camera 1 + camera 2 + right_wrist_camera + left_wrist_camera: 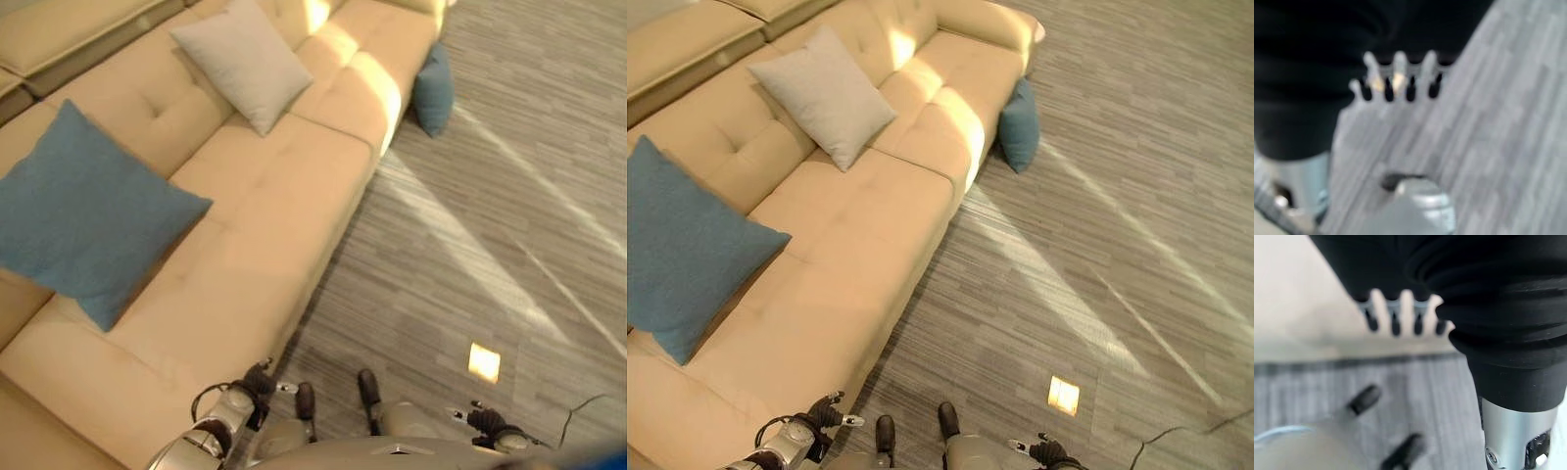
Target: Pick up all the scattered cushions and arrange them neatly on the sofa.
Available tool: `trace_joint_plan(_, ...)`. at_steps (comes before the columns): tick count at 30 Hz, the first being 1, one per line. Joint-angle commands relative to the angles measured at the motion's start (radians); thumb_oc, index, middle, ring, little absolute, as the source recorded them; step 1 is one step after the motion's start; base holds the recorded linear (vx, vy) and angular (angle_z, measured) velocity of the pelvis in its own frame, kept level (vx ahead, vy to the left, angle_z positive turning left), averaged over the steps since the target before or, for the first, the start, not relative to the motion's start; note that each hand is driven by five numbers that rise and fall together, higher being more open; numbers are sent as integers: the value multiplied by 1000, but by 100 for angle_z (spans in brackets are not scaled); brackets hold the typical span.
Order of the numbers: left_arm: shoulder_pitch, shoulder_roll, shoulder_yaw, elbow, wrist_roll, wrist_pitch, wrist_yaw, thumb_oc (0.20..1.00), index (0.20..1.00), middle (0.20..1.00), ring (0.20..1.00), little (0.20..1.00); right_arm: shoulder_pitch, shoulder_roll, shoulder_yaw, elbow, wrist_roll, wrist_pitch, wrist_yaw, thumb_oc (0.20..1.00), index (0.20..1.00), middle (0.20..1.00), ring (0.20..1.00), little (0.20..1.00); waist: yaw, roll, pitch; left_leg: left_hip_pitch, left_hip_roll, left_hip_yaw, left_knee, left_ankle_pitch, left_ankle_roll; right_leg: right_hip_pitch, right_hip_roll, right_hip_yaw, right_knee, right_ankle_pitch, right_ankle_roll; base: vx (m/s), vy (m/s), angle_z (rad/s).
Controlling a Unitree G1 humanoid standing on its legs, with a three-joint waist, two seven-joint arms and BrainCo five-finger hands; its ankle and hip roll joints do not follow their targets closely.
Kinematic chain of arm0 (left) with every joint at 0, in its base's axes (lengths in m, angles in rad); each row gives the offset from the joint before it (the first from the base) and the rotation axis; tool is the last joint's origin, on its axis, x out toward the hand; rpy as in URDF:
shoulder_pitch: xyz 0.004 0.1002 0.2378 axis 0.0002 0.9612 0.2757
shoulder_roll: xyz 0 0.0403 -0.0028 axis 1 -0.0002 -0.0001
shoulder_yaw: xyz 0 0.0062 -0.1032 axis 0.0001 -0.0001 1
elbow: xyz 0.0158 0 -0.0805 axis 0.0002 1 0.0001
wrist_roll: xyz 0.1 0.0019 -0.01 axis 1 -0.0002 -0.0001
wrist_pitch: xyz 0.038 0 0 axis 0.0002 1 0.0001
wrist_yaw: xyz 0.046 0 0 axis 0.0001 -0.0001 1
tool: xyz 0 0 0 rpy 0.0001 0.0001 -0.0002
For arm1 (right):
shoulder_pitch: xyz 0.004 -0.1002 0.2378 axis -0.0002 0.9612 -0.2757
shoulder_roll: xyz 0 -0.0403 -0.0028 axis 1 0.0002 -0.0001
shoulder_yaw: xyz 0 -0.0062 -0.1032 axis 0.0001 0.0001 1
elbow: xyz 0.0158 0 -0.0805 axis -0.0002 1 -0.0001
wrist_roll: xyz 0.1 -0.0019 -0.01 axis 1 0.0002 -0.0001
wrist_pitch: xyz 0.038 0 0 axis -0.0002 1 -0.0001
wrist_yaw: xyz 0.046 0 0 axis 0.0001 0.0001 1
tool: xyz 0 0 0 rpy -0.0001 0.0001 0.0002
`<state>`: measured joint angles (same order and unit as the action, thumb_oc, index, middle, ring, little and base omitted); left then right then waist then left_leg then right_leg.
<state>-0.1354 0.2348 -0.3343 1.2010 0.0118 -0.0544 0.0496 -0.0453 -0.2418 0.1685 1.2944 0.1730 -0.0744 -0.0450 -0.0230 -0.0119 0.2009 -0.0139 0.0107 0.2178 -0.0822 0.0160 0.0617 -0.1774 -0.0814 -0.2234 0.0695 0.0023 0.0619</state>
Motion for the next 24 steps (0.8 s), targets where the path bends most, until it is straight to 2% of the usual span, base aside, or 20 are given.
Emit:
trace_joint_plan(1,13,8,17,51,-12,-18,5,1000,1000,1000,1000,1000,19,-42,16,22,-13,-9,-9,1000,1000,1000,1000,1000,34,-6,-73,-9,-14,-119,81,-50,-59,64,-10,22,55,-11,69,10,-148,7)
trace_joint_plan(2,15,8,21,58,-9,-17,5,1000,1000,1000,1000,1000,20,-43,16,25,-7,-10,-3,1000,1000,1000,1000,1000,31,-11,-82,-1,-13,-115,80,-51,-63,73,7,52,36,-14,64,11,-148,-6)
trace_joint_plan(6,12,-3,19,61,-13,-16,4,1000,1000,1000,1000,1000,29,-45,15,27,6,-13,-2,1000,1000,1000,1000,1000,18,-12,-93,10,2,-112,121,-72,-77,96,33,93,7,-12,48,67,-174,-56)
trace_joint_plan(8,3,-13,11,57,-16,-17,2,1000,1000,1000,1000,1000,37,-50,7,28,26,-16,4,1000,1000,1000,1000,1000,3,-17,-86,1,25,-96,197,-92,-100,122,39,94,-3,-21,41,76,-280,-3)
trace_joint_plan(9,-17,-25,-10,41,-23,-22,4,1000,1000,1000,1000,1000,44,-57,3,30,45,-18,5,1000,1000,1000,1000,1000,-3,-29,-64,-52,48,-98,363,-74,-128,159,47,107,-12,-23,18,77,-270,-12)
trace_joint_plan(10,-17,-25,-10,41,-23,-22,4,1000,1000,1000,1000,1000,44,-57,3,30,45,-18,5,1000,1000,1000,1000,1000,-3,-29,-64,-52,48,-98,363,-74,-128,159,47,107,-12,-23,18,75,-240,-21)
trace_joint_plan(11,-20,-29,-21,37,-26,-25,8,1000,1000,1000,1000,1000,44,-60,5,33,44,-16,1,1000,1000,1000,1000,1000,6,-28,-56,-71,34,-130,393,-56,-131,167,51,118,-11,-27,13,63,-85,-41)
trace_joint_plan(12,-22,-34,-29,32,-35,-28,11,1000,1000,1000,1000,1000,40,-64,9,35,45,-15,1,1000,1000,1000,1000,1000,23,-26,-52,-102,-39,-218,377,-60,-125,178,61,155,-24,-25,9,65,-84,-55)
trace_joint_plan(13,-22,-34,-29,32,-35,-28,11,1000,1000,1000,1000,1000,40,-64,9,35,45,-15,1,1000,1000,1000,1000,1000,23,-26,-50,-101,-40,-219,378,-62,-125,180,60,154,-25,-26,9,140,-110,-67)
trace_joint_plan(14,-22,-34,-27,34,-39,-27,16,1000,1000,1000,1000,1000,35,-70,8,36,48,-19,-3,1000,1000,1000,1000,1000,30,-21,-57,-123,-79,-242,301,-67,-107,196,72,187,-61,-16,14,168,-69,-68)
trace_joint_plan(17,-24,-43,-29,55,-28,-21,19,1000,1000,1000,1000,1000,29,-80,11,37,43,-23,-12,1000,1000,1000,1000,1000,44,0,-65,-158,-109,-255,168,16,-94,227,115,233,-99,-13,12,212,-40,-47)
trace_joint_plan(20,-29,-49,-27,67,-34,-19,25,1000,1000,1000,1000,1000,25,-81,6,44,53,-25,-19,1000,1000,1000,1000,1000,57,7,-61,-185,-118,-256,140,58,-100,259,142,275,-107,-29,6,239,-10,-62)
trace_joint_plan(21,-21,-48,-19,65,-39,-19,26,1000,1000,1000,1000,1000,33,-77,7,48,44,-19,-18,1000,1000,1000,1000,1000,58,14,-78,-147,-121,-274,122,49,-78,267,140,283,-83,-60,2,494,113,-109)
trace_joint_plan(22,-17,-53,-23,63,-37,-17,23,1000,1000,1000,1000,1000,37,-74,1,55,29,-14,-15,1000,1000,1000,1000,1000,57,19,-97,-111,-121,-279,109,39,-61,258,130,276,19,-96,13,611,153,-97)
trace_joint_plan(23,-42,-47,-38,42,-42,-17,26,1000,1000,1000,1000,1000,22,-72,-1,33,31,-17,-14,1000,1000,1000,1000,1000,46,26,-81,-50,-108,-281,92,22,-34,129,92,233,306,-32,75,588,115,-101)
trace_joint_plan(24,-69,-41,-64,27,-43,-17,29,1000,1000,1000,1000,1000,3,-75,5,22,28,-17,-19,1000,1000,1000,1000,1000,27,42,-62,14,-86,-294,62,5,-23,35,73,189,436,-2,79,593,-37,-40)
